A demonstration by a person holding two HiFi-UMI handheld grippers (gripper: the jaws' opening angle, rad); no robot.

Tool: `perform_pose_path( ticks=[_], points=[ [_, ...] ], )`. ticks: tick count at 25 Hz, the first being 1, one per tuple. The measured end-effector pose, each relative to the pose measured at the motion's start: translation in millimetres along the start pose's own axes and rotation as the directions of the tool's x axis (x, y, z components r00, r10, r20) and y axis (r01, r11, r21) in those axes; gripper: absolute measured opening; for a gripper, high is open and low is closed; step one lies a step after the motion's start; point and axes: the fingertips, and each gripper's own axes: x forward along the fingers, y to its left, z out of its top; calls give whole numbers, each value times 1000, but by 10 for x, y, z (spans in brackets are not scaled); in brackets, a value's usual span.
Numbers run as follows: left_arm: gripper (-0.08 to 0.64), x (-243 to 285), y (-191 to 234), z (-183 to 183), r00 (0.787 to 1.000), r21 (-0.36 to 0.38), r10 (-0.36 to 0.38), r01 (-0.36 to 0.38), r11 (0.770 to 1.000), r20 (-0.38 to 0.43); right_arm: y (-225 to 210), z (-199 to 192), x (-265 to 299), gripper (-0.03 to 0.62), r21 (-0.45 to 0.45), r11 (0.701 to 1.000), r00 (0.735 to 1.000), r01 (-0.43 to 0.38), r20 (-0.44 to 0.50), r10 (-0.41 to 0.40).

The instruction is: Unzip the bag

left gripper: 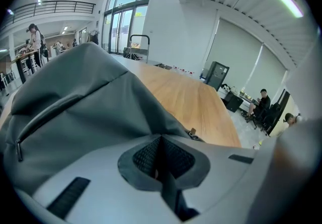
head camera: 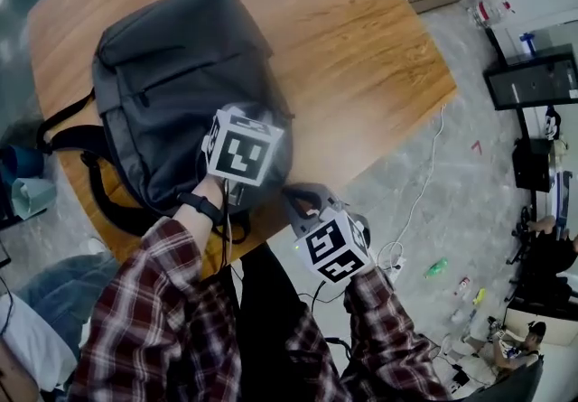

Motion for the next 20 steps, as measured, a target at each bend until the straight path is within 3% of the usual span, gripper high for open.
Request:
perform_pose_path(
  ticks=[4,8,10,11,13,16,18,20],
  points=[
    [6,68,-29,35,1000,-21,19,-20,1000,-5,-32,25,34,11,18,1000,1000,25,9,-25],
    [6,16,-82,69,999,-47,-42,42,998,6,-152,-66,-7,11,22,999,999,31,6,-31],
    [6,-68,-95,95,996,7,-90,90,996,9,-187,-102,-15,11,22,999,999,37,-3,-37],
    [6,-121,-81,107,994,70,-110,110,991,3,-210,-111,-14,11,23,999,999,42,-6,-42],
    [6,-238,-15,97,990,244,-136,139,960,-32,-276,-120,-16,11,28,998,998,57,-10,-57],
    [6,-416,133,-143,979,458,-130,188,869,-155,-448,-158,-45,11,30,996,996,89,-17,-88],
    [5,-530,218,-363,964,514,-129,235,825,-234,-616,-179,-71,11,24,993,993,114,-23,-114],
    [5,-611,266,-534,956,526,-141,262,809,-259,-796,-179,-78,11,11,991,990,137,-28,-137]
  ],
)
